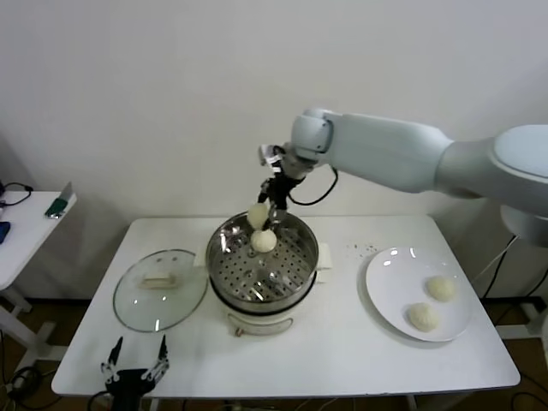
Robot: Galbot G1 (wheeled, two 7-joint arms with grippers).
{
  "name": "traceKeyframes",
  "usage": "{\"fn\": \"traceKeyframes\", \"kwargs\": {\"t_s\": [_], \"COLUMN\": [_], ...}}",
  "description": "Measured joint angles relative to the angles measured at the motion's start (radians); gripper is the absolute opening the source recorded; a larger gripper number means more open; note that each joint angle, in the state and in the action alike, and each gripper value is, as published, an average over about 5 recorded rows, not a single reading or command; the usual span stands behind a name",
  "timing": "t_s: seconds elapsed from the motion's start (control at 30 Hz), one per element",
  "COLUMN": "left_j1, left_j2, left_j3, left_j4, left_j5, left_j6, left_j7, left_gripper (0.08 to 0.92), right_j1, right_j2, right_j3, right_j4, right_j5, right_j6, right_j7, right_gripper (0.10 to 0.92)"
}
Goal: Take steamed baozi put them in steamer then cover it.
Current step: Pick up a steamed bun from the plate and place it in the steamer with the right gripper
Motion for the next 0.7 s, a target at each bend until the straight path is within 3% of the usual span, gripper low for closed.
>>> {"fn": "traceKeyframes", "kwargs": {"t_s": [0.57,0.7], "left_j1": [0.002,0.002], "left_j2": [0.014,0.015], "left_j3": [-0.016,-0.017], "left_j4": [0.014,0.018], "left_j5": [-0.021,-0.023], "left_j6": [-0.001,-0.002], "left_j7": [-0.001,-0.001], "left_gripper": [0.823,0.823], "right_j1": [-0.101,-0.111], "right_j2": [0.111,0.126], "right_j3": [-0.038,-0.040], "right_j4": [-0.049,-0.061], "right_j5": [-0.015,-0.022], "right_j6": [-0.004,-0.007], "right_j7": [0.012,0.015], "right_gripper": [0.696,0.727]}}
